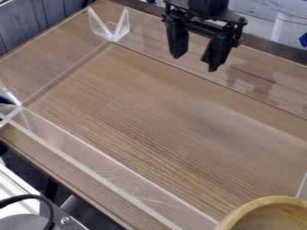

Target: Remove the green block from inside the brown bowl and put it on the table

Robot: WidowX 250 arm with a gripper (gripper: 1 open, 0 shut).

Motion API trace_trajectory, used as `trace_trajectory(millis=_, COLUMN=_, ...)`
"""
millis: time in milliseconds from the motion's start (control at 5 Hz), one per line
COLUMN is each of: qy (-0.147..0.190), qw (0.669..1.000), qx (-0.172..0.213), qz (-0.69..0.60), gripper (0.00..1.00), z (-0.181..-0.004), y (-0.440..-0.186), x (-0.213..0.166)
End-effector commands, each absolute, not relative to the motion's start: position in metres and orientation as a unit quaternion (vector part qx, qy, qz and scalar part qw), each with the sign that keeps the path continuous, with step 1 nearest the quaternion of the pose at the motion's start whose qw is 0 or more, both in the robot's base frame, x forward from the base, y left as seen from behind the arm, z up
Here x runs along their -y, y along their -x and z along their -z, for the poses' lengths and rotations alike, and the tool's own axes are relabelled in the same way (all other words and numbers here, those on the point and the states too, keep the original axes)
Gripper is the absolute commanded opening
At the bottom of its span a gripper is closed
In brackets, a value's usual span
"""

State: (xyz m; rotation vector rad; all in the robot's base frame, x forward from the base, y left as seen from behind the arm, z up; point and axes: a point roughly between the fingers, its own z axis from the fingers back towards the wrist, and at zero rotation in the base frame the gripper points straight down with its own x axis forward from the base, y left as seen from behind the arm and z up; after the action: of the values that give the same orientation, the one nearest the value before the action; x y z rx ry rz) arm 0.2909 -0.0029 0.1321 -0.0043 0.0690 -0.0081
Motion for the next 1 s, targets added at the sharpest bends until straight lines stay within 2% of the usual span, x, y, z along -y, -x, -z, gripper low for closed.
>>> trace_trajectory(millis=0, qy=0.003, qw=0.999, qx=-0.041, qz=0.006, gripper=1.0, z=-0.126, y=-0.293, x=0.003)
trace_trajectory(millis=400, qy=0.009, qw=1.0, qx=-0.008, qz=0.012, gripper=1.0, z=-0.138, y=-0.329, x=0.004)
trace_trajectory(millis=800, qy=0.011, qw=1.0, qx=0.001, qz=0.009, gripper=1.0, z=-0.135, y=-0.343, x=0.004)
